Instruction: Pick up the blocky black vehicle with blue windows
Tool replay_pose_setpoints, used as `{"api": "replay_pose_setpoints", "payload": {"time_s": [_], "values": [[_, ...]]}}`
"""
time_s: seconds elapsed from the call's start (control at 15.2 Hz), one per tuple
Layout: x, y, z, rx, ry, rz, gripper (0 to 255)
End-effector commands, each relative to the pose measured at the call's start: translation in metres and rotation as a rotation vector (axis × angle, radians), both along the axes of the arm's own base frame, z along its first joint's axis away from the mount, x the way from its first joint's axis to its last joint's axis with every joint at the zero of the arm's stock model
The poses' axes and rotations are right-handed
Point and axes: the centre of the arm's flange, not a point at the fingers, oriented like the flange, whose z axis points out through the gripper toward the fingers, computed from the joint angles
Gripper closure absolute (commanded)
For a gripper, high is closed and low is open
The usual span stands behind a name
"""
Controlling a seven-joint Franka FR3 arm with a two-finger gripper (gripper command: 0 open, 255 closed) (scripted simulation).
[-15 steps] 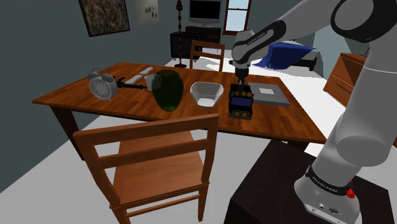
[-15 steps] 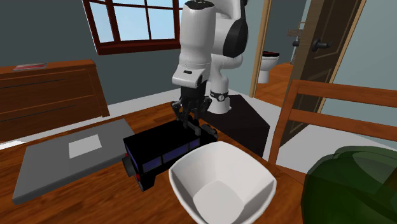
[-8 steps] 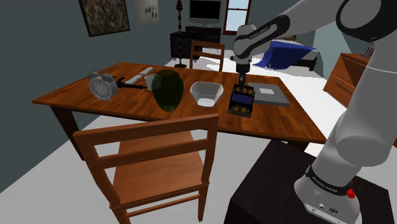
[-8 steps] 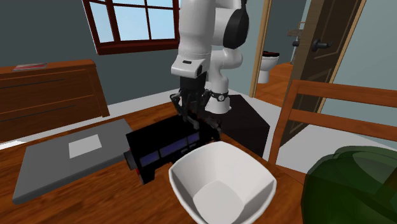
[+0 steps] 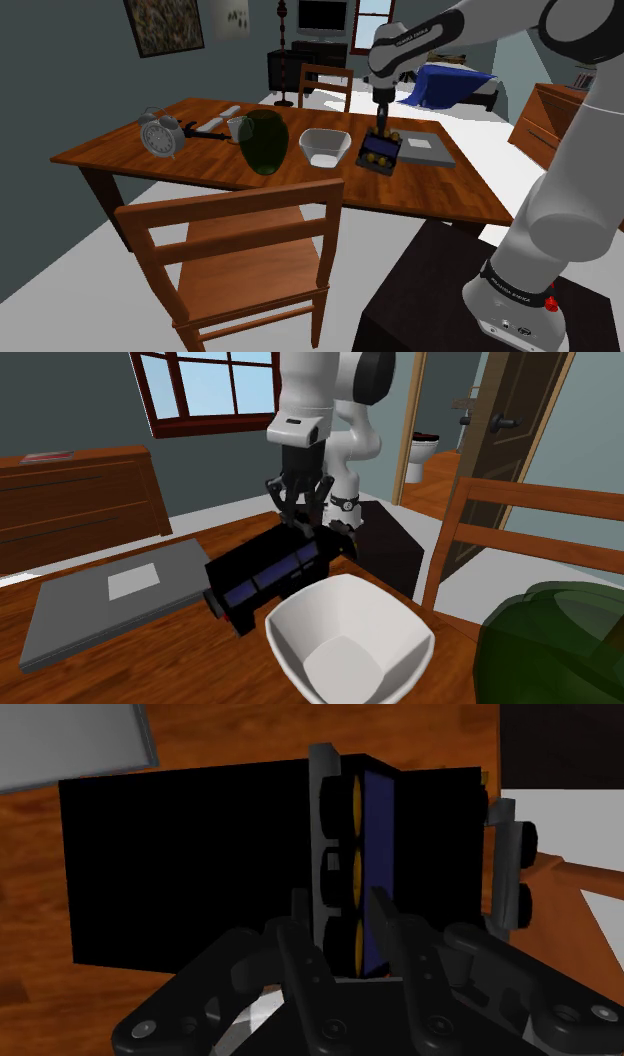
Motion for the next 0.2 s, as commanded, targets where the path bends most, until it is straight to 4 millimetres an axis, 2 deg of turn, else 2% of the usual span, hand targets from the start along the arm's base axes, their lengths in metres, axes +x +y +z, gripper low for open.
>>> {"api": "replay_pose_setpoints", "payload": {"time_s": [0.0,0.13], "values": [[0.0004,0.0,0.0143,-0.002,-0.005,0.0,255],[0.0003,0.0,0.0151,-0.002,-0.005,0.0,255]]}}
